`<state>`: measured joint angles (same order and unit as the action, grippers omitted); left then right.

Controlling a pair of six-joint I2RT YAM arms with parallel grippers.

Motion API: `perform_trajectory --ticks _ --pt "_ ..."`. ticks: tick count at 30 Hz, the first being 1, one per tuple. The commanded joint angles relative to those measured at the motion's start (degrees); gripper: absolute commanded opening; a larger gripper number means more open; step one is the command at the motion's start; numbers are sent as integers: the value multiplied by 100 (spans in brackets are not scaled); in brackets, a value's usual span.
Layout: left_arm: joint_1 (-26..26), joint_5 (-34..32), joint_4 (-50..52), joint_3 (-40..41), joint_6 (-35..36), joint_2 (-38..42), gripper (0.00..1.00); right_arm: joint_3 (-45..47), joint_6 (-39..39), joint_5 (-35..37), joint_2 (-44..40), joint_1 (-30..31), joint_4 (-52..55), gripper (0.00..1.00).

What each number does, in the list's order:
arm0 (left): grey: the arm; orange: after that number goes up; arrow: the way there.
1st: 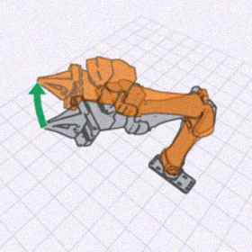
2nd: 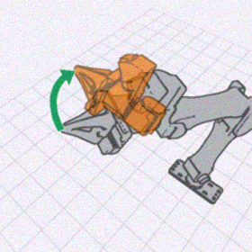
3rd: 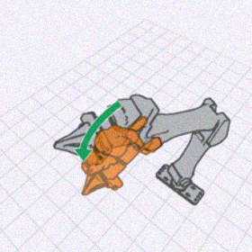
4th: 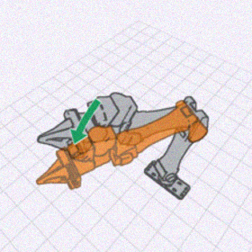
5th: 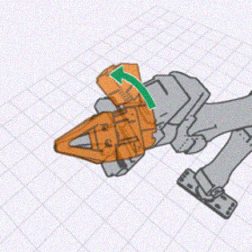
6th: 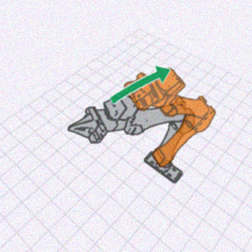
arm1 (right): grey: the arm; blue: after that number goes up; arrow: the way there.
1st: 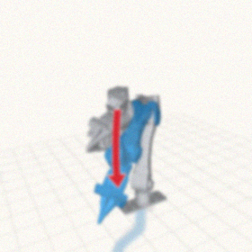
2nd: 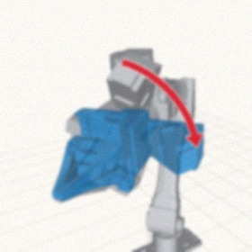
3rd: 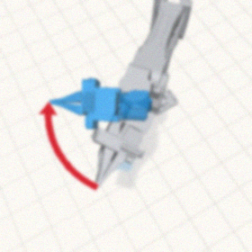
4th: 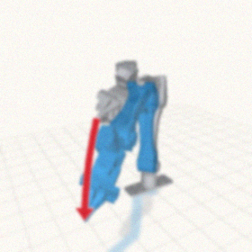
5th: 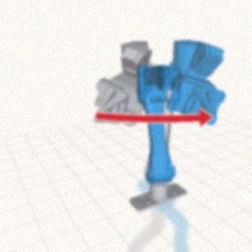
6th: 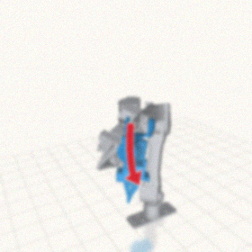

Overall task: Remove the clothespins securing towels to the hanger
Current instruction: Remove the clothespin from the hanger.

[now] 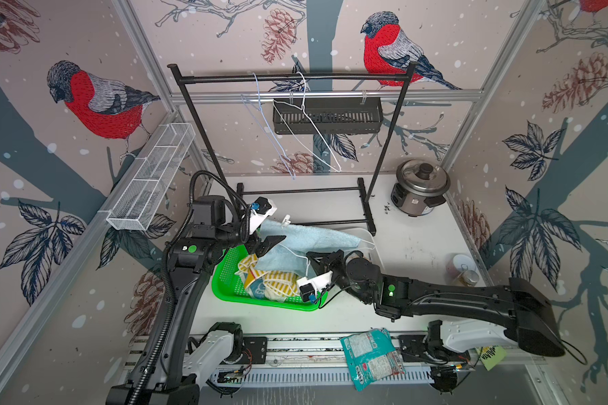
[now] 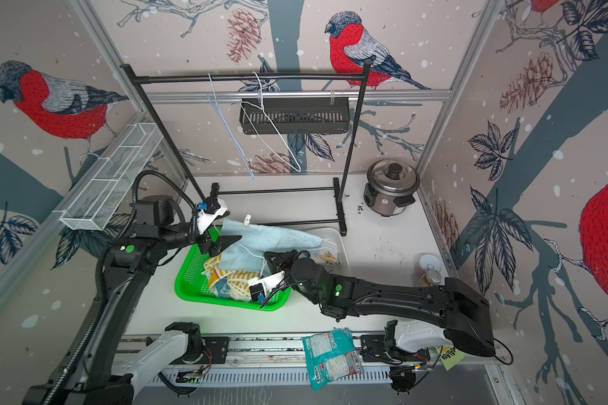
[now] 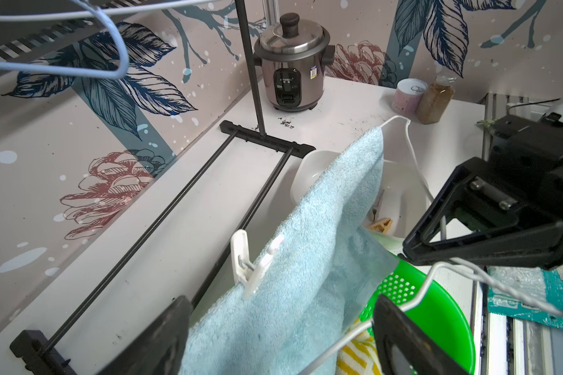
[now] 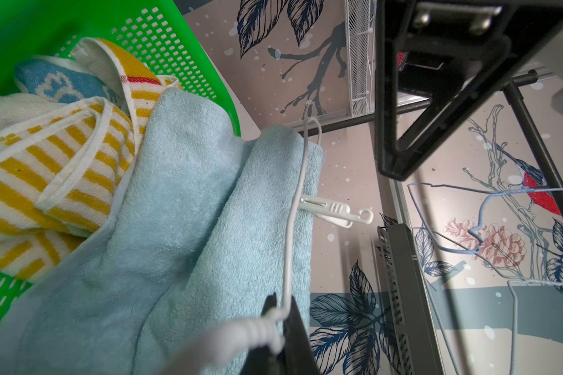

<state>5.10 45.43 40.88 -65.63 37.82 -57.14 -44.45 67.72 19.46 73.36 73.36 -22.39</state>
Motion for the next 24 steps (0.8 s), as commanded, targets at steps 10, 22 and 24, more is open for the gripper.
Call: perform_trajectory --ticks 10,22,24 --pt "-201 947 -235 -89 1250 -959 87 -46 241 -50 -50 107 -223 0" --pt "-227 1567 -25 -110 1604 -1448 79 -145 225 7 47 143 -283 0" --pt "-229 1615 -6 -113 1622 -1489 75 -157 197 -4 46 141 -283 0"
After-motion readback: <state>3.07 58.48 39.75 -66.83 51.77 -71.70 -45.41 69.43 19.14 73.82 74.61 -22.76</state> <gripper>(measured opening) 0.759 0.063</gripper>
